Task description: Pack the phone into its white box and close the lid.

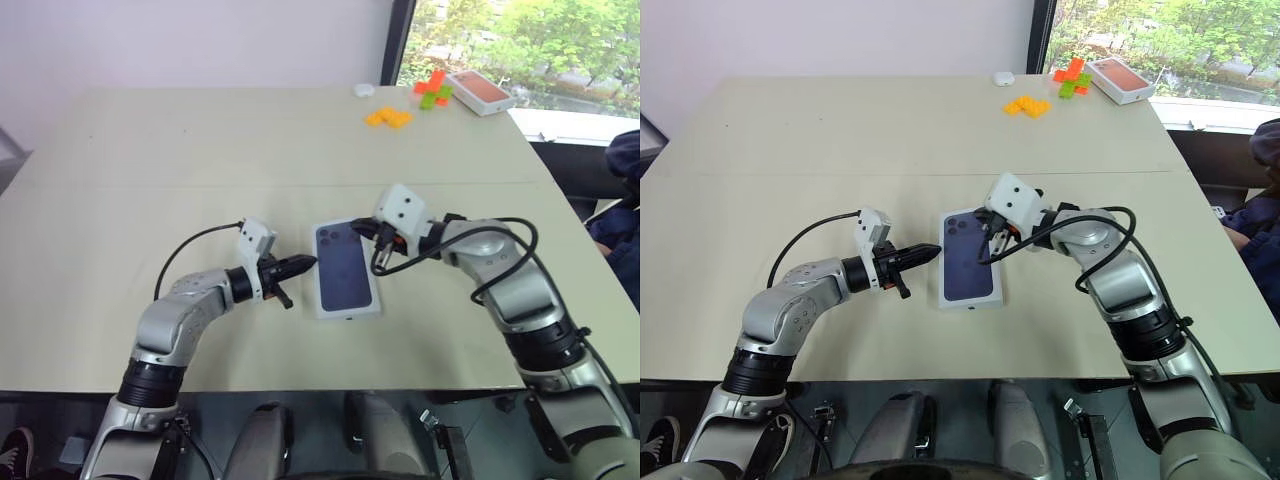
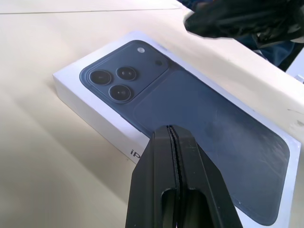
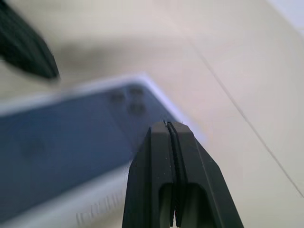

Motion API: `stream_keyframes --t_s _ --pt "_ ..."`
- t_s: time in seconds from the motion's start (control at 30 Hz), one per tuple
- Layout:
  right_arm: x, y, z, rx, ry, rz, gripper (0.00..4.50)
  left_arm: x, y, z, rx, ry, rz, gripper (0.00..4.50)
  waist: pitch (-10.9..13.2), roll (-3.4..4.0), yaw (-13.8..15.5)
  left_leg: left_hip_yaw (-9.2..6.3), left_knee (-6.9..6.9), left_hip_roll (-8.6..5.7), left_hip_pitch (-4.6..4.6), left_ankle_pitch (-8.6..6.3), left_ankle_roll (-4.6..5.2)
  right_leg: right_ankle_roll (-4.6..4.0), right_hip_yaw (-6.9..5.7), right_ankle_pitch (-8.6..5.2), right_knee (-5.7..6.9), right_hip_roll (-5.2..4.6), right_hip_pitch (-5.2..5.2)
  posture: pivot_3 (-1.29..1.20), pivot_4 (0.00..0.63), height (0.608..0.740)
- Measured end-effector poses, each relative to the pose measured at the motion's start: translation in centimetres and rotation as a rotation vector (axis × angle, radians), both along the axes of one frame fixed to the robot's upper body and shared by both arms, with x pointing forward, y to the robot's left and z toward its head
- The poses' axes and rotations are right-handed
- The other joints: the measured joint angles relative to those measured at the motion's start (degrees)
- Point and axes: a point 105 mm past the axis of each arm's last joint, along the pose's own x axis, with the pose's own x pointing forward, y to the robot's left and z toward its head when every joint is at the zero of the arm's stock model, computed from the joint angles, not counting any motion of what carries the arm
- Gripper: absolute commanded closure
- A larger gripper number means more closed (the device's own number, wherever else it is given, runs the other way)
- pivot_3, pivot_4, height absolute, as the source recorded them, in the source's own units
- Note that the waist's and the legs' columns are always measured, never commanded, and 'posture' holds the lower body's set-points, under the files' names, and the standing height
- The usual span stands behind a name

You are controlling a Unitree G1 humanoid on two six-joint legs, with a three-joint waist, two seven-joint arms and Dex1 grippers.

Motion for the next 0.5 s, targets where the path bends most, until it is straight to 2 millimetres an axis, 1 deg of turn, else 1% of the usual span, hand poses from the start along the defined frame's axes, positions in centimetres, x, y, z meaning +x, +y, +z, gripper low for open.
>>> stream_keyframes --t_s 0.1,0.13,0.2,0.27,0.37,0.5 --pt "-0.1 0.7 -0.5 -0.015 -0.002 0.013 4.43 0.0 0.0 0.0 0.0 0.001 0.001 4.5 0.0 0.0 0.15 0.0 0.0 -0.06 -0.01 0.0 0.0 -0.01 -0.01 0.0 0.0 -0.06 0.0 0.0 0.15 0.74" --pt "0.1 0.6 -0.9 -0.027 0.0 0.005 4.43 0.0 0.0 0.0 -0.001 0.004 0.001 4.5 -0.01 -0.01 0.14 0.01 0.0 -0.07 -0.01 0.0 0.0 -0.01 0.0 0.0 -0.02 -0.07 0.02 0.0 0.15 0.74" --pt "0.4 -0.1 -2.3 -0.066 0.017 -0.022 4.43 0.0 -0.1 -0.1 -0.001 0.011 0.002 4.5 -0.01 -0.01 0.16 0.01 0.0 -0.1 -0.01 0.0 0.0 -0.01 0.0 -0.01 -0.03 -0.11 0.03 0.0 0.15 0.74" --pt "0.5 -1.3 -4.1 -0.14 0.035 -0.049 4.43 -0.1 0.0 -0.2 0.001 0.014 0.005 4.5 -0.01 -0.01 0.11 0.03 0.0 -0.12 -0.01 0.0 0.0 -0.01 0.0 -0.01 -0.03 -0.13 0.02 0.0 0.15 0.74" --pt "0.4 -1.9 -4.5 -0.171 0.03 -0.049 4.43 -0.3 0.1 -0.6 0.003 0.035 0.007 4.5 -0.02 -0.02 0.04 0.04 0.0 -0.11 0.02 0.0 0.0 -0.01 0.02 -0.01 -0.02 -0.11 0.04 0.0 0.15 0.74" --pt "0.2 -2.2 -4.8 -0.192 0.029 -0.049 4.43 -0.4 0.1 -0.7 0.001 0.041 0.007 4.5 -0.05 -0.04 0.12 -0.01 0.01 -0.08 0.18 0.02 -0.03 -0.15 -0.01 -0.09 -0.01 -0.06 0.23 0.0 0.15 0.74"
